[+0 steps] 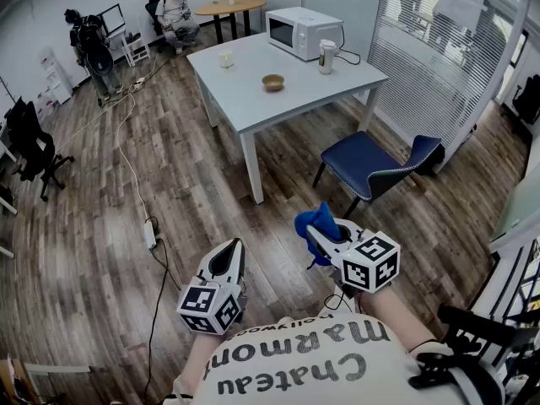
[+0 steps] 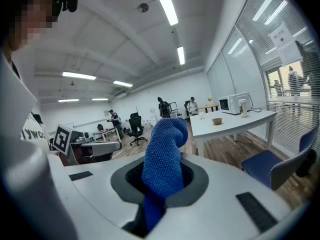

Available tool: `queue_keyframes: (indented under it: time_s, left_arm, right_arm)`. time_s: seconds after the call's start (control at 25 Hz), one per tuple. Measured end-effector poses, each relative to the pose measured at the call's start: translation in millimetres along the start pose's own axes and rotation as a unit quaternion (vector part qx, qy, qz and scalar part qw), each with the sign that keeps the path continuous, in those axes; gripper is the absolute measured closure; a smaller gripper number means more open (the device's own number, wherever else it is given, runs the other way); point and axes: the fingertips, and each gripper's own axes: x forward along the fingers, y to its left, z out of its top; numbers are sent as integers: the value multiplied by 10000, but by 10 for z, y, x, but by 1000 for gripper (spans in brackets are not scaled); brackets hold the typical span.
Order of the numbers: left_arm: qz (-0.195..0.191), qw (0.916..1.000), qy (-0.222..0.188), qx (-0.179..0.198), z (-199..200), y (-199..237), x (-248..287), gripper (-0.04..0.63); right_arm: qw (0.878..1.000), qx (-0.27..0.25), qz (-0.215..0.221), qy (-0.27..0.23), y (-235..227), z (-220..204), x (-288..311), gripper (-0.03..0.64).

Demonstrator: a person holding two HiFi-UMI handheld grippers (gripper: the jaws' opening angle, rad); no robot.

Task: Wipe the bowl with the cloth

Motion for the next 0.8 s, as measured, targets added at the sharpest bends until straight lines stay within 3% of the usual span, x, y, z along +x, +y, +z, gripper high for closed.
queue_keyframes:
  time_s: [0.36, 0.68, 0.8]
  left_arm:
    - [38, 10000, 12, -21, 43, -33, -38, 604]
    - [-32, 9981, -240, -565, 47, 142, 3, 603]
    - [-34, 9979, -164, -628, 7, 224, 107, 603]
  right_arm:
    - [10000, -35, -4, 45, -5, 49, -34, 578]
    - [9991, 337, -132, 213, -188, 6, 135, 577]
    - [9989, 331, -118, 323, -281, 3, 284, 577]
